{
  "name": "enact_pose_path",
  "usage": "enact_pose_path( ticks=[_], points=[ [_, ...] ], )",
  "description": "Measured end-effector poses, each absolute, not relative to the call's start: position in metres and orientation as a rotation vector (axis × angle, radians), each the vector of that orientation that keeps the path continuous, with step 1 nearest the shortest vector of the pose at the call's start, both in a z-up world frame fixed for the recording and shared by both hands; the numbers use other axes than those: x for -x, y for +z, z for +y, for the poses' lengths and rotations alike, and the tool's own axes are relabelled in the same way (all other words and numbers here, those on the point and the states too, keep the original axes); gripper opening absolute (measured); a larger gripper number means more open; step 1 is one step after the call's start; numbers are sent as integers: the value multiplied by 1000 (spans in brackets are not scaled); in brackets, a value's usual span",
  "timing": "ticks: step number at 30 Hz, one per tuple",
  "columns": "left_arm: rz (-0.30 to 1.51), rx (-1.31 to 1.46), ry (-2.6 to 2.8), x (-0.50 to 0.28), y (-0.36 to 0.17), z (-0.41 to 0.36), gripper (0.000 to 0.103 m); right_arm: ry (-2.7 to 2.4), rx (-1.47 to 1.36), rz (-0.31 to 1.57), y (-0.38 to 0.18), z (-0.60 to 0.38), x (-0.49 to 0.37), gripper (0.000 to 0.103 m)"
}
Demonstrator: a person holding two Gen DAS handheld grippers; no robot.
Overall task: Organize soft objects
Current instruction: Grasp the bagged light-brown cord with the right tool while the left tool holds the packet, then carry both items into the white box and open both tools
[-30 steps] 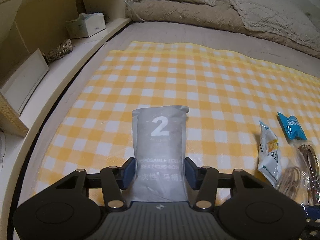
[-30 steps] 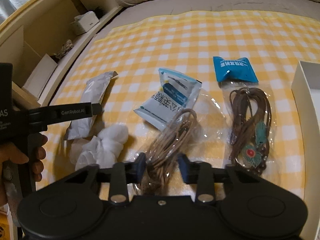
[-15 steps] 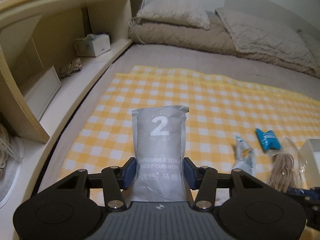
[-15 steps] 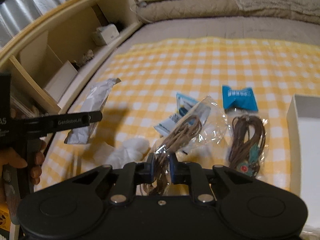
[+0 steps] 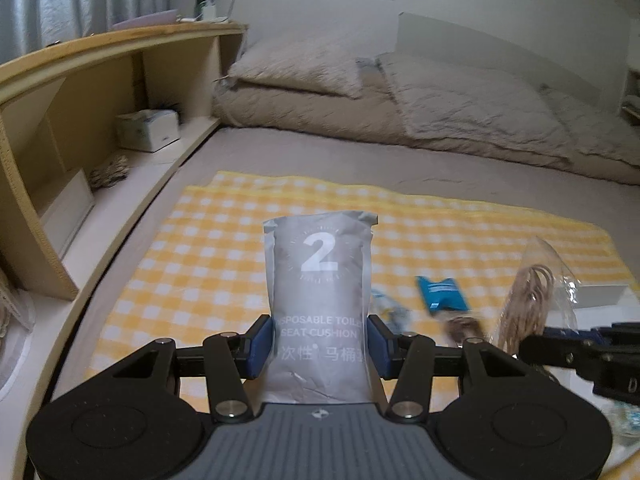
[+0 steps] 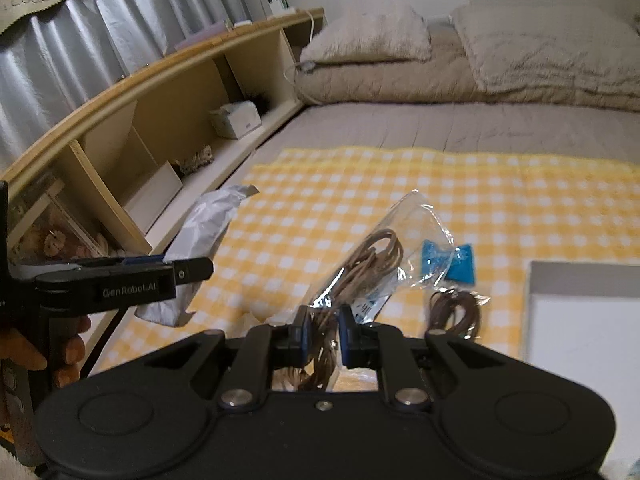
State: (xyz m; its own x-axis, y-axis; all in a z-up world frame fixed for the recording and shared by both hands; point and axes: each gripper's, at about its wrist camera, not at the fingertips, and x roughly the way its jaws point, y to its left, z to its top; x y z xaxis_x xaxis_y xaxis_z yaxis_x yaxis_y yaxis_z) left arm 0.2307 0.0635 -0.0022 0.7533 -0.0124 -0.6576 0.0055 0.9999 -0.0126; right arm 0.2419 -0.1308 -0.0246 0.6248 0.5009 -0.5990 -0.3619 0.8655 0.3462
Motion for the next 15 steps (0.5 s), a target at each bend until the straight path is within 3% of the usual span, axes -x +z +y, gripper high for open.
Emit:
enact_pose_path(
  ticks=[15],
  points=[
    [693, 107, -209, -219, 15, -20, 51, 396, -156, 647, 17, -233, -205, 15]
  ],
)
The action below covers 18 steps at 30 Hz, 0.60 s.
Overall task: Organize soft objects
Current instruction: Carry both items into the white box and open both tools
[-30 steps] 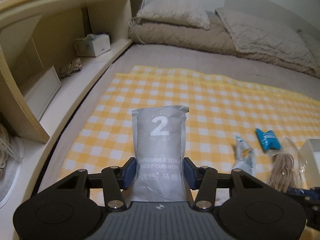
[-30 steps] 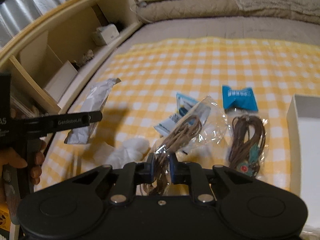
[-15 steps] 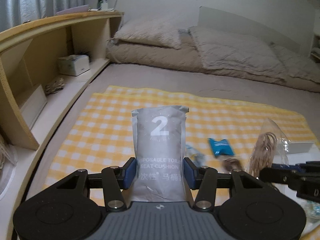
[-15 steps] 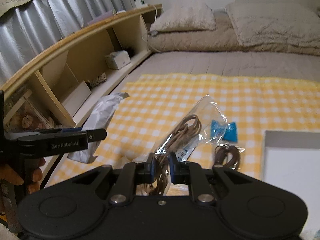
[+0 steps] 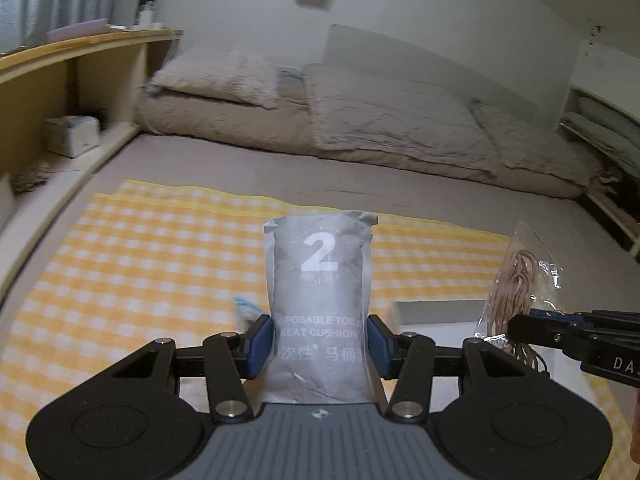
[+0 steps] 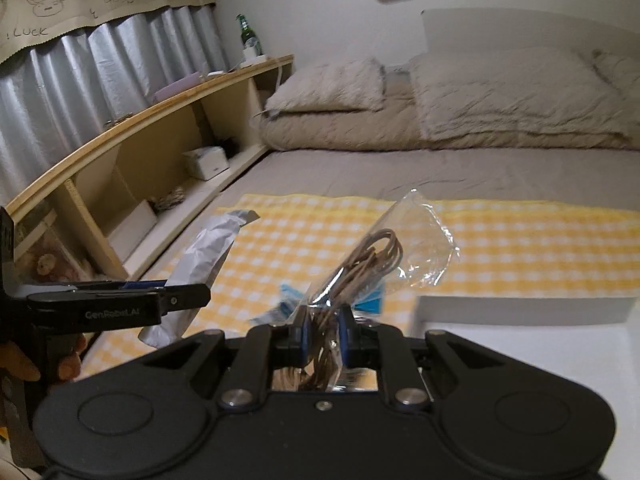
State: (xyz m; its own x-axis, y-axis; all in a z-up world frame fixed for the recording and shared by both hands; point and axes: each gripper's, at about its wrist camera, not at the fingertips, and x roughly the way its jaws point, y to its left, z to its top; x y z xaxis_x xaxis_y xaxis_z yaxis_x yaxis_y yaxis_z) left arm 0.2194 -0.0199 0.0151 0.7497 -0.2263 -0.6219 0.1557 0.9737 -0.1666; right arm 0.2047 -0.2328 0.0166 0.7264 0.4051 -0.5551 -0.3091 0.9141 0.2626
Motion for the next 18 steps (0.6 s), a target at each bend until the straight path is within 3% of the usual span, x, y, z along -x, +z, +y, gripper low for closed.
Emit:
enact_pose_path(
  ticks=[18],
  points=[
    [838, 185, -359, -240, -25, -131, 51, 246, 1, 722, -7, -352, -188, 15]
  ],
)
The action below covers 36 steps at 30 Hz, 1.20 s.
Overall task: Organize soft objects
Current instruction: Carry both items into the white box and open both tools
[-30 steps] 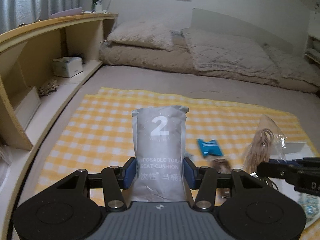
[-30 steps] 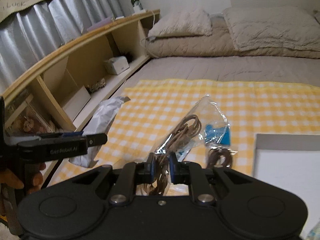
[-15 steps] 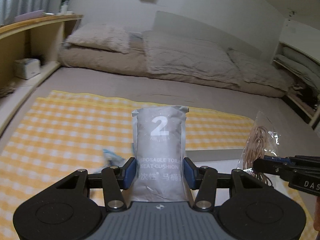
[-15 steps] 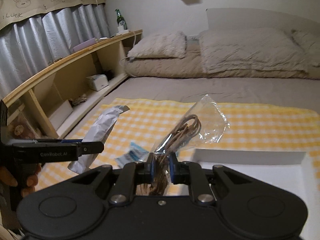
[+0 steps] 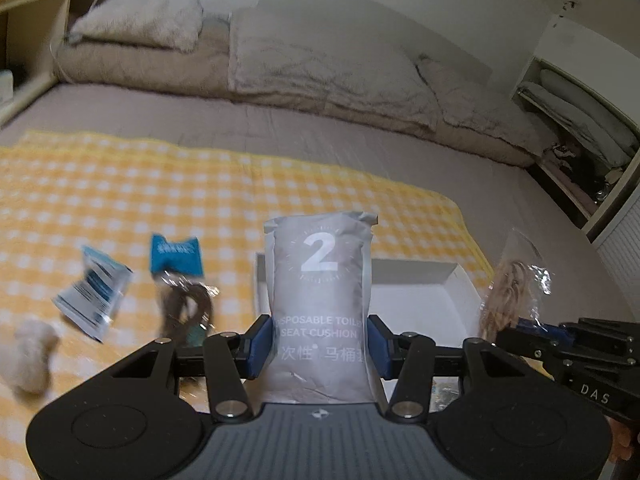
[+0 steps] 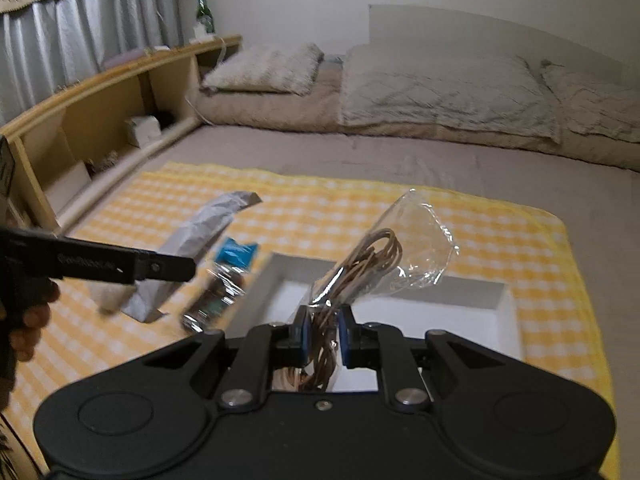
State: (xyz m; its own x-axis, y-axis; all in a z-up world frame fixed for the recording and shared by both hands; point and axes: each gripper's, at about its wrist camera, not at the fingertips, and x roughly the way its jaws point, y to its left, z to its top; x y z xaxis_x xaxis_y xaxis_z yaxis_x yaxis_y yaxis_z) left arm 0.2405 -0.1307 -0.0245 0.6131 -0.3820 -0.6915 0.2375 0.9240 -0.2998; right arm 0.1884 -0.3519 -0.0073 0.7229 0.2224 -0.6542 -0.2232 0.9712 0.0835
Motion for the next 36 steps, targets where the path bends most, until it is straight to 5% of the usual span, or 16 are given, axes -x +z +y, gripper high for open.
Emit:
enact_pose_path(
  ticks=[15, 34, 36],
  points=[
    [975, 279, -222, -271, -86, -157, 52, 228, 285, 1010, -72, -393, -191, 15],
    [989, 308, -239, -282, -102, -161, 52, 297, 393, 1090, -84, -397, -191, 16],
    [991, 320, -234, -283, -104, -159, 54, 261, 411, 1100, -87, -397, -193, 31]
  ],
)
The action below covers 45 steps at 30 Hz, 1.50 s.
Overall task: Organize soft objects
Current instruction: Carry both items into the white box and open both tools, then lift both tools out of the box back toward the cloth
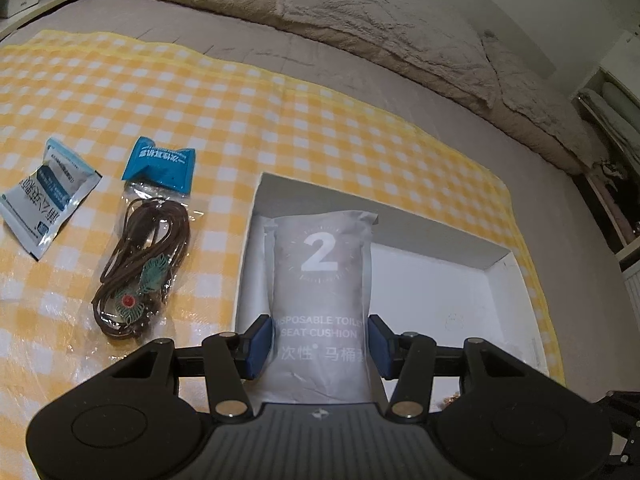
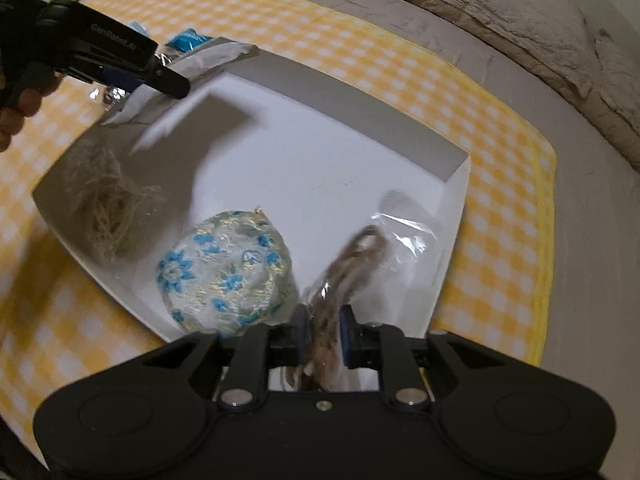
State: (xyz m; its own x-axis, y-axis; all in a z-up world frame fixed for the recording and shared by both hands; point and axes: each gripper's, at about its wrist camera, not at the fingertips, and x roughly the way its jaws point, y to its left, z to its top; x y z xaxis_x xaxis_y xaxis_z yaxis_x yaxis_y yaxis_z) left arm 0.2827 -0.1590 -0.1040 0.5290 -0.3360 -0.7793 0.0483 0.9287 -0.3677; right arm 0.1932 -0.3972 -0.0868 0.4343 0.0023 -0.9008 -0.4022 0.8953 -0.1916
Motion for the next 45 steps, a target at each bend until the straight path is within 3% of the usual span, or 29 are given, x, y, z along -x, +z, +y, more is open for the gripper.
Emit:
enact_pose_path(
  ticks=[3, 10, 14, 17, 22, 24, 33, 40, 42, 45],
  points=[
    [1000, 343, -219, -284, -107, -156, 60, 193, 443, 1094, -88, -399, -194, 44],
    [1011, 356, -223, -285, -106, -154, 70, 170, 413, 1076, -82, -405, -196, 43],
    [1003, 339, -232, -283, -102, -157, 76, 181, 409, 1069, -81, -402, -197, 39],
    [1004, 311, -240, -282, -99, -158, 76, 186, 395, 1075, -81, -402, -199, 25],
    [1004, 271, -269, -277, -93, -160, 76, 204, 318, 1084, -84, -405, -201, 20],
    [996, 244, -282, -274, -90, -162, 76, 199, 319, 1125, -95, -404, -203, 14],
    [961, 176, -328, -264, -76, -162, 77, 133, 333, 1167, -101, -410, -200, 13],
    [926, 140, -351, -253, -63, -155, 78, 98, 135, 1013, -54, -420, -182, 24],
    [914, 134, -352, -249, -58, -153, 85, 78, 123, 965, -43, -419, -174, 34],
    [889, 121, -359, -242, -49, -150, 87, 46, 100, 907, -30, -420, -162, 46]
  ],
)
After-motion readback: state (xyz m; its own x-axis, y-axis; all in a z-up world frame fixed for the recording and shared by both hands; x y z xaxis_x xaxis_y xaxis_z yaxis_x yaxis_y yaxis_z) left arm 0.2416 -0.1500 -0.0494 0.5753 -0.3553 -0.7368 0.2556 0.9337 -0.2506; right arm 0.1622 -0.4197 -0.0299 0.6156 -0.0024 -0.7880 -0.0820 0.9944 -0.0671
